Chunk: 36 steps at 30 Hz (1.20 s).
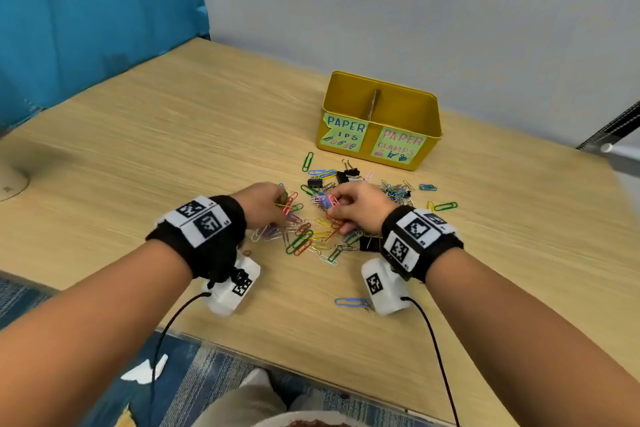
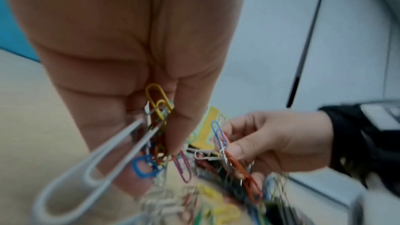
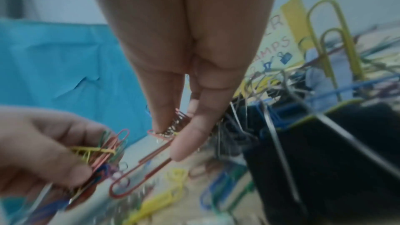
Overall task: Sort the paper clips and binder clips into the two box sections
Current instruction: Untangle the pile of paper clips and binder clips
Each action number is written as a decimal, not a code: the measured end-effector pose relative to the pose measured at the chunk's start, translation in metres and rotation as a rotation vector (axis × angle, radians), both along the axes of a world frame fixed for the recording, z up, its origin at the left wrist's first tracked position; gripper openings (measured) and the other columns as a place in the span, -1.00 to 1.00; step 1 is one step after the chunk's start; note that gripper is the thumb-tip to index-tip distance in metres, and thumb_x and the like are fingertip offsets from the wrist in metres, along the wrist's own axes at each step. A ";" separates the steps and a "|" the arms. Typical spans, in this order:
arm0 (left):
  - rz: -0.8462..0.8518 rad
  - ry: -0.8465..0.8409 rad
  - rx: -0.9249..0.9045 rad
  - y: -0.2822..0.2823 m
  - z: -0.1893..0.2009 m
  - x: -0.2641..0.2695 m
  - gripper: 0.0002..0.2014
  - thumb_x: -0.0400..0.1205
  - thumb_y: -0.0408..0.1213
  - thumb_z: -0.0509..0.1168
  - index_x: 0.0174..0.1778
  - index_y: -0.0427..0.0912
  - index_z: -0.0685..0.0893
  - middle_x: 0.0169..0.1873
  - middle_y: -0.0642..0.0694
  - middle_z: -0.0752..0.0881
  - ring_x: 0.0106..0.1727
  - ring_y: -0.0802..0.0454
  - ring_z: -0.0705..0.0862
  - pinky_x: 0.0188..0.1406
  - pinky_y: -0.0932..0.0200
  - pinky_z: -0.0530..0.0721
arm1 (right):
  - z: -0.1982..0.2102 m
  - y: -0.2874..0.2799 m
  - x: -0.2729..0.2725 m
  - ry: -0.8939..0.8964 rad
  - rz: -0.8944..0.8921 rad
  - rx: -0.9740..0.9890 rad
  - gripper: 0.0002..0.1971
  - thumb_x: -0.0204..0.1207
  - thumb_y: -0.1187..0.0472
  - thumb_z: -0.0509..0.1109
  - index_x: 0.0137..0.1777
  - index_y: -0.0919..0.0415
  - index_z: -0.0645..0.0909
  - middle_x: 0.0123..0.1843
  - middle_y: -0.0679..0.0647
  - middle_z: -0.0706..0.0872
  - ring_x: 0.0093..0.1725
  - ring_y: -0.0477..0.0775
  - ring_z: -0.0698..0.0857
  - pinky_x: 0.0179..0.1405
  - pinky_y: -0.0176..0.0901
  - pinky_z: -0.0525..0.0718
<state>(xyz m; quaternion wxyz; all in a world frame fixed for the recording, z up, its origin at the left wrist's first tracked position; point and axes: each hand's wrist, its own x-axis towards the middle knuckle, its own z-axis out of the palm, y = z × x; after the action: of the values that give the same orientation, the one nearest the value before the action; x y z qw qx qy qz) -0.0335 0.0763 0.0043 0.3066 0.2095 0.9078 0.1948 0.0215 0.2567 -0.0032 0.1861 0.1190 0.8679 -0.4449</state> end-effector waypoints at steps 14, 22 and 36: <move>0.377 -0.273 0.877 0.082 0.088 -0.091 -0.72 0.60 -0.64 0.17 -0.36 -0.23 0.43 -0.38 -0.18 0.54 -0.48 0.04 0.60 -0.53 0.32 0.71 | 0.100 0.037 -0.093 0.484 -0.436 -0.605 -0.75 0.55 0.52 0.26 -0.25 0.17 0.49 -0.32 0.10 0.61 -0.59 -0.19 0.71 -0.58 -0.34 0.73; 0.100 -0.084 0.494 0.119 0.074 -0.131 -0.89 0.57 -0.47 0.26 -0.24 -0.27 0.66 -0.23 -0.25 0.58 -0.21 -0.08 0.54 -0.16 0.07 0.55 | 0.065 0.048 -0.151 0.274 -0.515 -0.305 -0.82 0.56 0.44 0.21 -0.08 0.20 0.59 -0.21 0.19 0.63 -0.27 0.14 0.60 -0.31 -0.10 0.59; 0.058 0.139 0.336 0.043 0.021 -0.113 -0.68 0.63 -0.47 0.13 0.26 -0.20 0.60 0.20 -0.22 0.64 0.04 -0.08 0.60 0.06 0.16 0.54 | 0.058 0.005 -0.077 0.275 0.006 0.286 -0.83 0.56 0.25 0.29 0.05 0.20 0.69 -0.07 0.08 0.72 -0.07 0.03 0.66 -0.05 -0.17 0.61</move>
<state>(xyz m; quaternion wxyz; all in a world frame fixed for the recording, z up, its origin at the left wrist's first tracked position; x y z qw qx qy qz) -0.1464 0.1194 0.0255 0.1982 0.2446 0.8871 0.3375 -0.0558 0.2619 0.0549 0.0481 0.0797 0.9398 -0.3287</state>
